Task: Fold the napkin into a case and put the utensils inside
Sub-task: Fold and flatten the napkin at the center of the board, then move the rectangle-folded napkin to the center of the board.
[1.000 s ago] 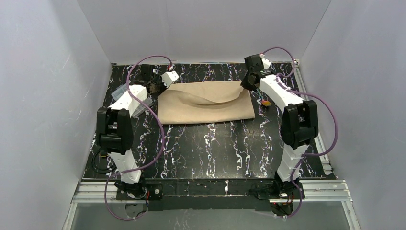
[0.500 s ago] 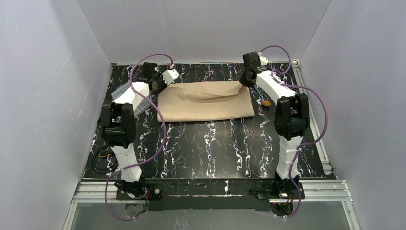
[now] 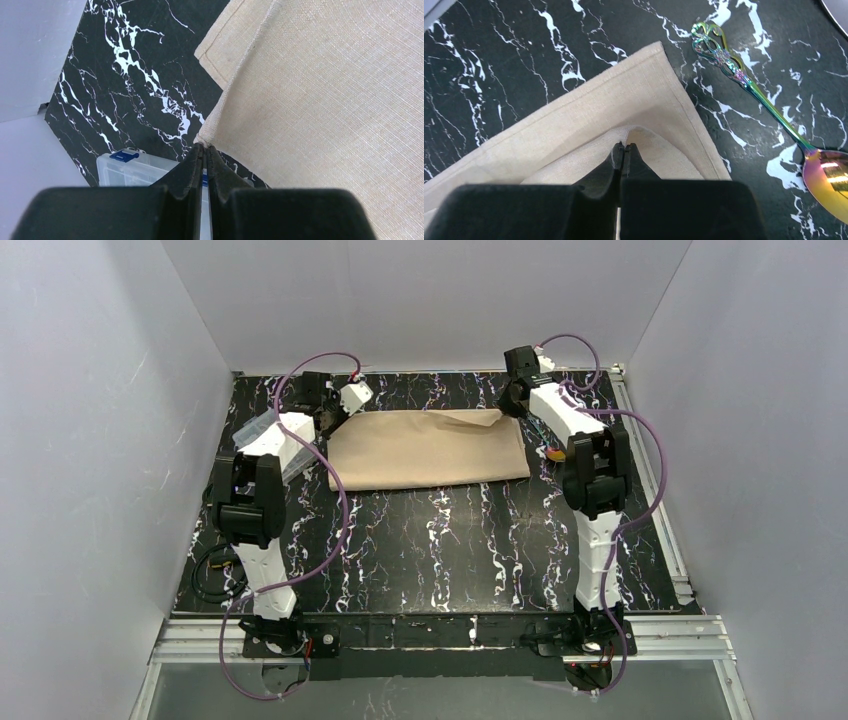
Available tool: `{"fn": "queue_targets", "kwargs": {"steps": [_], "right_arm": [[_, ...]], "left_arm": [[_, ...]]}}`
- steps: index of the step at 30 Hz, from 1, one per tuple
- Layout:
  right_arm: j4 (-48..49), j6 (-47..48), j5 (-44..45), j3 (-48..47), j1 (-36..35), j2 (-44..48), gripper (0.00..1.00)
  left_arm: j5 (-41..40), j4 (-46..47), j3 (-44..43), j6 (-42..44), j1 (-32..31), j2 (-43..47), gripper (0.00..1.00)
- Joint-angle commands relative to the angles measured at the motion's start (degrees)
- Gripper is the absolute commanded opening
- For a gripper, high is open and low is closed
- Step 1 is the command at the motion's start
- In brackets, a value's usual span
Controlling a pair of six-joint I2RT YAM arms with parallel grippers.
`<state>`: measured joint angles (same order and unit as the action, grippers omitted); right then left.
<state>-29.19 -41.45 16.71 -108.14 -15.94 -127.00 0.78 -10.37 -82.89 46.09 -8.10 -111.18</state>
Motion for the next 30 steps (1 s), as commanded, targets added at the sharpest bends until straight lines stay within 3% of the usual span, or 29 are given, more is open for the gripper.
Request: {"fn": "queue_targets", "kwargs": {"steps": [1,8,13,15,17,18,20,22,27,30], "right_arm": [[1.34,1.43,-0.73,-4.18,0.82,-1.50,0.06],[1.11,1.73,0.49,-4.56,1.31,-1.22,0.30],[0.79,1.93,0.88,-2.96,1.56,-0.73,0.57],[1.25,2.62,1.24,-1.99,1.59,-0.12,0.61],[1.80,3.53,1.74,-0.51,1.54,0.81,0.63],[1.77,3.95,2.14,0.22,1.61,1.40,0.63],[1.59,4.47,2.37,3.33,1.55,3.07,0.63],[2.44,4.39,1.72,8.44,1.61,5.85,0.62],[6.89,5.03,1.01,23.72,1.61,16.29,0.60],[9.45,5.64,0.26,32.40,1.58,22.02,0.57]], "left_arm": [[-2.88,1.21,1.58,-0.60,-0.64,1.62,0.00],[-3.43,2.25,2.18,-1.29,-1.97,0.88,0.00],[-4.88,4.48,1.91,-2.13,-2.61,0.19,0.02],[-5.32,5.17,2.13,-2.45,-2.71,0.39,0.17],[-4.96,5.53,2.75,-3.60,-2.78,1.70,0.47],[-4.54,5.26,2.91,-4.31,-2.78,2.38,0.69],[-2.89,2.87,2.38,-5.13,-2.80,3.41,0.94],[-1.58,-0.59,1.64,-5.94,-2.80,4.55,0.98],[5.50,-14.43,-1.32,-8.09,-2.80,7.00,0.98],[7.79,-18.14,0.96,-8.82,-2.80,9.47,0.98]]}}
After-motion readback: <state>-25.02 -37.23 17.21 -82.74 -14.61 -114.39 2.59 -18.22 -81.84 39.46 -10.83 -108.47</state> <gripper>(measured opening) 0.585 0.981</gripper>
